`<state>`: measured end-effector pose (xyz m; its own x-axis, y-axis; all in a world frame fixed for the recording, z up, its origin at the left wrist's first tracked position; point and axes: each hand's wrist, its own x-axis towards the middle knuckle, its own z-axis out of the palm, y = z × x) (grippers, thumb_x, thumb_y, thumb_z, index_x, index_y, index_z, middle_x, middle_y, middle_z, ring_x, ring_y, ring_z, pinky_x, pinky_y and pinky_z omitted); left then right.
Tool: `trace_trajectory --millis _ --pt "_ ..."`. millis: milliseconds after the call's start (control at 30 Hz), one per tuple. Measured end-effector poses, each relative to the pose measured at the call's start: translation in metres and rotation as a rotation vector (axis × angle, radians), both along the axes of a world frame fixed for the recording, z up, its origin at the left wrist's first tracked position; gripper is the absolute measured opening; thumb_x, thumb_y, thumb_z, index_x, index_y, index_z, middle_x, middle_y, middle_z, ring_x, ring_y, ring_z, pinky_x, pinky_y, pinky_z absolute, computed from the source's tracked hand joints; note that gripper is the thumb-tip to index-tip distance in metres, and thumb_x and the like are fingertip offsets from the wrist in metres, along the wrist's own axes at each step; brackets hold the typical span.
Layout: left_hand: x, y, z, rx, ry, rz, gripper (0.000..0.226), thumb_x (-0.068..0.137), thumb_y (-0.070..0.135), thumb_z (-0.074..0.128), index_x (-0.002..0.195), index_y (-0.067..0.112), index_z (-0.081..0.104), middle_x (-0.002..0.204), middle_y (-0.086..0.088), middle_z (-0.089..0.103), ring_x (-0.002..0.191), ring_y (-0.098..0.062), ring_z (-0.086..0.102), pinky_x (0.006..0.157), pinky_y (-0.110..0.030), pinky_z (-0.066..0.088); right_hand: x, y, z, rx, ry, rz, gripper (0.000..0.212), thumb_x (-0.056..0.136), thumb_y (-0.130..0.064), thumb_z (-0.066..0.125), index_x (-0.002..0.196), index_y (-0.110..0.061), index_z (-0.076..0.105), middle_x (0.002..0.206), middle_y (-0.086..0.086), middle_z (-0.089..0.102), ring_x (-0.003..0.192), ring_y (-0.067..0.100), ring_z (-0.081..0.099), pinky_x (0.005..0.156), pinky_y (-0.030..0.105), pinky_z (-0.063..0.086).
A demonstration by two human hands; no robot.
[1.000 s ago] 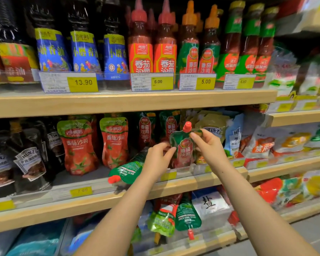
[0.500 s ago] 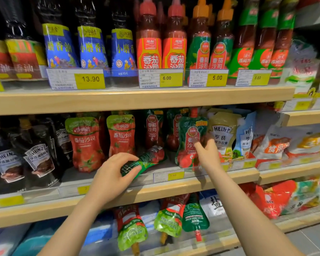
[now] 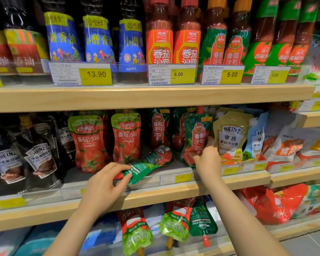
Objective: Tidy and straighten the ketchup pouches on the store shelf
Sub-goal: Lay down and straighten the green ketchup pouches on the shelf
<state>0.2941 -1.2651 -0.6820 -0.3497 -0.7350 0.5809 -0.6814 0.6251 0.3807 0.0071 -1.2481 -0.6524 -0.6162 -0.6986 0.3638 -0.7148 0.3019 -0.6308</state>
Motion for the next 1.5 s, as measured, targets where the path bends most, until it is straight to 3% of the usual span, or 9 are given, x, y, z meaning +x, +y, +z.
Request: trace_trajectory --millis 267,433,567,700,867,1100,1267,1400,1500 --pt "0.003 -0.001 0.003 0.018 0.044 -0.048 0.027 0.086 0.046 0.056 0.107 0.030 0.062 0.102 0.019 0.060 0.089 0.003 0.057 0.071 -0.015 0.044 0.001 -0.009 0.002 0.006 -0.132 -0.038 0.010 0.080 -0.002 0.060 0.084 -0.004 0.052 0.081 0.018 0.060 0.072 0.032 0.057 0.057 0.034 0.043" --pt "0.007 0.009 0.003 -0.014 0.188 -0.152 0.026 0.074 0.016 0.077 0.098 0.020 0.067 0.094 0.009 0.068 0.089 0.006 0.059 0.078 -0.005 0.043 0.003 0.011 -0.003 -0.127 -0.093 0.128 0.039 0.084 -0.027 0.062 0.108 -0.002 0.045 0.107 0.015 0.053 0.096 0.032 0.054 0.072 0.037 0.046" --pt "-0.017 0.023 0.013 -0.142 0.222 -0.211 0.025 0.073 0.026 0.073 0.092 0.010 0.070 0.090 0.004 0.070 0.085 0.003 0.058 0.080 -0.006 0.042 0.028 0.050 -0.019 -0.184 0.006 0.608 0.068 0.079 -0.045 0.063 0.136 -0.028 0.032 0.134 -0.019 0.035 0.126 -0.003 0.032 0.101 0.015 0.026" --pt "-0.046 0.037 0.032 -0.266 0.161 -0.280 0.030 0.077 0.033 0.067 0.092 0.007 0.068 0.086 -0.002 0.071 0.076 -0.004 0.059 0.069 -0.021 0.049 0.051 0.053 -0.023 -0.162 0.113 0.743 0.061 0.079 -0.027 0.067 0.134 -0.029 0.039 0.137 -0.016 0.040 0.131 0.002 0.032 0.110 0.022 0.027" --pt "-0.048 0.043 0.045 -0.254 0.178 -0.282 0.044 0.074 0.048 0.067 0.106 0.017 0.062 0.091 0.013 0.064 0.063 -0.002 0.054 0.060 -0.015 0.047 0.052 0.050 -0.012 -0.238 0.048 0.664 0.047 0.079 0.003 0.058 0.119 -0.023 0.057 0.122 -0.009 0.057 0.115 0.005 0.049 0.100 0.025 0.040" --pt "-0.054 0.023 0.035 0.164 0.274 -0.185 0.061 0.074 0.042 0.071 0.129 0.027 0.050 0.121 0.014 0.059 0.108 0.000 0.054 0.083 -0.011 0.045 0.041 0.047 0.016 -0.334 -0.164 0.701 0.020 0.088 -0.026 0.057 0.107 -0.030 0.059 0.101 -0.016 0.067 0.092 0.000 0.061 0.078 0.027 0.052" --pt "-0.085 0.012 0.031 0.253 0.310 -0.090 0.048 0.084 0.034 0.065 0.126 0.015 0.053 0.117 -0.005 0.066 0.102 -0.012 0.061 0.087 -0.032 0.053 0.037 0.030 0.030 -0.298 -0.244 0.629 0.005 0.088 -0.030 0.058 0.089 -0.027 0.054 0.083 -0.015 0.060 0.074 -0.007 0.057 0.061 0.009 0.045" --pt "-0.099 0.012 0.027 0.267 0.362 -0.001 0.056 0.079 0.040 0.068 0.126 0.014 0.051 0.116 -0.002 0.064 0.102 -0.015 0.060 0.079 -0.025 0.048 0.035 0.022 0.030 -0.202 -0.385 0.598 0.035 0.088 -0.028 0.058 0.119 -0.013 0.050 0.102 -0.006 0.060 0.092 0.002 0.056 0.063 0.005 0.041" --pt "-0.112 0.018 0.020 0.244 0.360 0.095 0.062 0.077 0.042 0.070 0.125 0.013 0.044 0.116 -0.006 0.059 0.106 -0.023 0.057 0.076 -0.030 0.046 0.018 0.036 0.015 -0.225 -0.375 0.608 0.031 0.090 -0.025 0.055 0.120 -0.017 0.051 0.112 -0.006 0.061 0.102 0.000 0.056 0.074 0.008 0.044"
